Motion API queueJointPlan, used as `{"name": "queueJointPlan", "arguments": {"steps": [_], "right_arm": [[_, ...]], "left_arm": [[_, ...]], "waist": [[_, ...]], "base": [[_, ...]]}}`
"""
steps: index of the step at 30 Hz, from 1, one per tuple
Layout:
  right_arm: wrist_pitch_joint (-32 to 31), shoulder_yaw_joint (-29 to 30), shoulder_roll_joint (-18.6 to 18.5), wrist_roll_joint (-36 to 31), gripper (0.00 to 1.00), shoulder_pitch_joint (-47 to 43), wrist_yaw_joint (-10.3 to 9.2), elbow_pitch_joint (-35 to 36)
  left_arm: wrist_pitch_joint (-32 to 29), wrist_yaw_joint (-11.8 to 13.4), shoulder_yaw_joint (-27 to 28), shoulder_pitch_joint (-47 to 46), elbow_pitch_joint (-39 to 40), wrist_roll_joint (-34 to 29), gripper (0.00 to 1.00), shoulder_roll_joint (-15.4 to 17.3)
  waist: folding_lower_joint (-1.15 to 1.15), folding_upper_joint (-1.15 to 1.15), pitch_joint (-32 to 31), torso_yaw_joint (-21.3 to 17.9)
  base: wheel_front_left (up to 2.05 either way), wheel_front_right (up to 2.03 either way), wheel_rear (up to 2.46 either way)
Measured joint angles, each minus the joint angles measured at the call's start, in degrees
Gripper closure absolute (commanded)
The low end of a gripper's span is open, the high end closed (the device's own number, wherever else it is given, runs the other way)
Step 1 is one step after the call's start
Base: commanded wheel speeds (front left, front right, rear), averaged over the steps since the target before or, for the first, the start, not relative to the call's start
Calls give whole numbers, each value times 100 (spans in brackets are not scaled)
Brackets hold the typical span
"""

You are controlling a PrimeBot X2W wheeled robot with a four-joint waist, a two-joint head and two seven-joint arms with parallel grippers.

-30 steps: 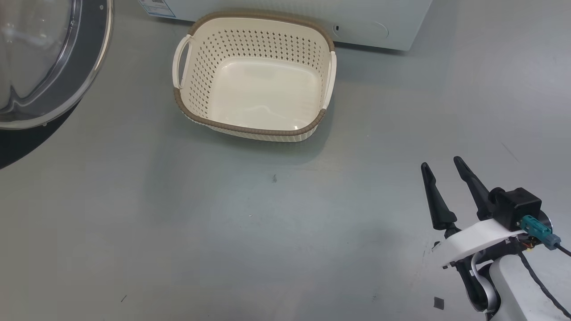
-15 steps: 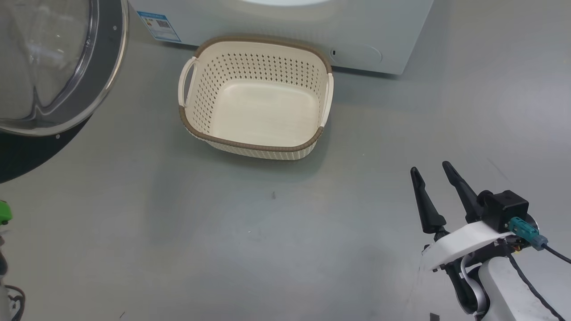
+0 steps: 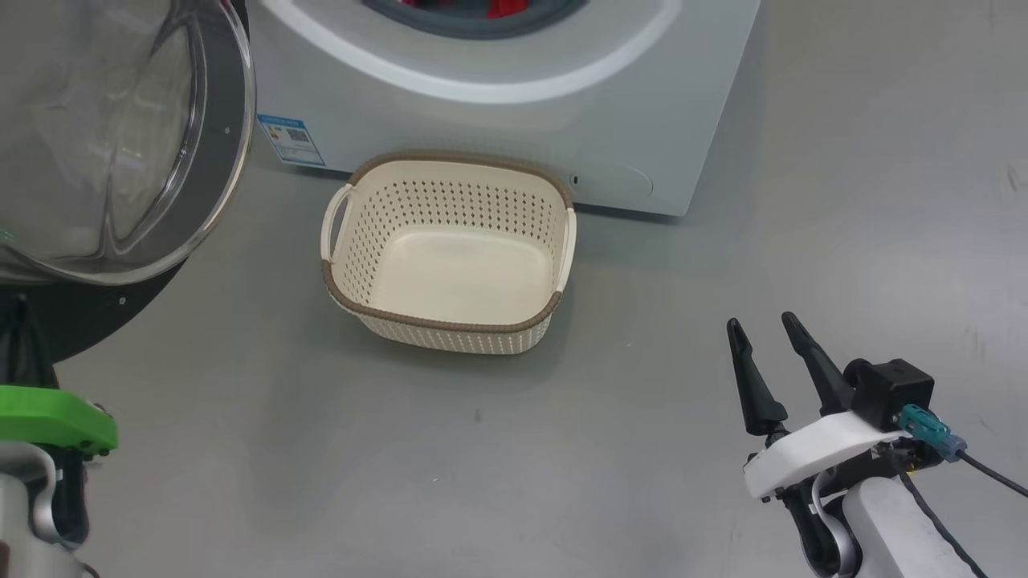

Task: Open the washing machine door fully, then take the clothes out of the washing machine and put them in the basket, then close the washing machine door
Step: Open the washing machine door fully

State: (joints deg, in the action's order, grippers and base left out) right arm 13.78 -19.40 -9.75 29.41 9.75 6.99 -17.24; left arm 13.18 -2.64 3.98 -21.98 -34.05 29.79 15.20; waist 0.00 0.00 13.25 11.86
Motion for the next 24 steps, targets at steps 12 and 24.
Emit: {"name": "queueJointPlan", "arguments": {"steps": [12,24], "right_arm": [[16,91,120,140,0,-184,0,-70],[18,124,167,138,0,-290,0,22]], "left_arm": [[11,-171,-469,556,342,-174,100,-388],[83,-198,-611,1031,947,-260,100,-621]], "waist": [[0,0,-644,-414],[0,0,-961,-960]], "base": [[0,0,0],[0,0,0]]}}
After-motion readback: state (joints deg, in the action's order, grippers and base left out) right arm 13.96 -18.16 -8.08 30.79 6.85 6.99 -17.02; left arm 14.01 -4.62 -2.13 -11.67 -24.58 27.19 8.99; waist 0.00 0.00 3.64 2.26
